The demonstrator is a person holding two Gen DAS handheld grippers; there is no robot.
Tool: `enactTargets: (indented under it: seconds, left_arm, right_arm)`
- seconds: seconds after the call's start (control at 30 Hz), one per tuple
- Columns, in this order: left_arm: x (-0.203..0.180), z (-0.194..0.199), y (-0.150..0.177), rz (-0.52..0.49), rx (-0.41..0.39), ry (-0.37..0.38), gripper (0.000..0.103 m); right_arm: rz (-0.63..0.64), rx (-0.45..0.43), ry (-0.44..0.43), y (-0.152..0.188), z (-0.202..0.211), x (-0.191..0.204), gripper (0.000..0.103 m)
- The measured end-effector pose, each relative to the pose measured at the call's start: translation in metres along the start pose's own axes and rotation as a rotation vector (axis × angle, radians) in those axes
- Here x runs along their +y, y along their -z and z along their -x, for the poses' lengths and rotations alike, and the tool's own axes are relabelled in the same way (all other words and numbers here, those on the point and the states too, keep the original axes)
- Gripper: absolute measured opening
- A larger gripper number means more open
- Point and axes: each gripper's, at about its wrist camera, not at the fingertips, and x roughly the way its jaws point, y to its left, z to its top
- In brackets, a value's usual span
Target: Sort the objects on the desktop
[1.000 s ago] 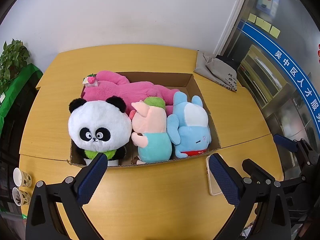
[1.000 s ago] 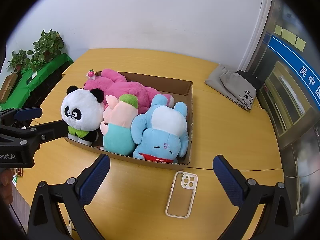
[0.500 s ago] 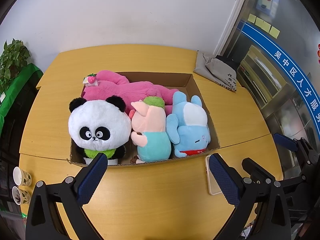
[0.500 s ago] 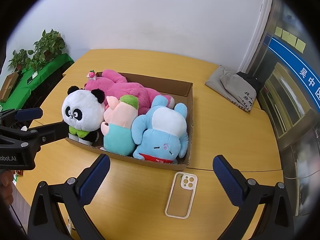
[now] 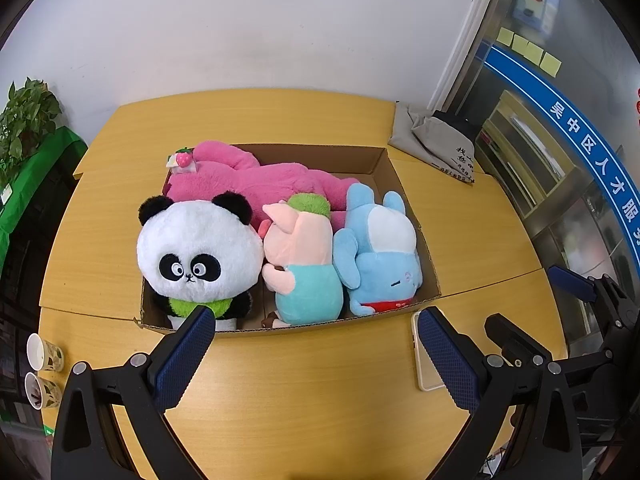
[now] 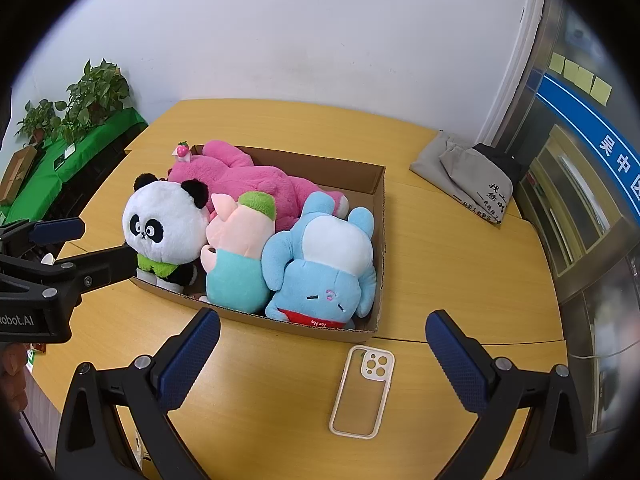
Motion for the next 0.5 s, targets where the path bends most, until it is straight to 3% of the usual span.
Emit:
enactTargets:
  seconds: [0.5]
  left_arm:
    - [0.0029,-0.0008,0.0004,0.003,0.0,-0.011,0.102]
  right_arm:
    - [-0.007,-0.002,-0.004,-0.0007,0.0002,0.0029,0.103]
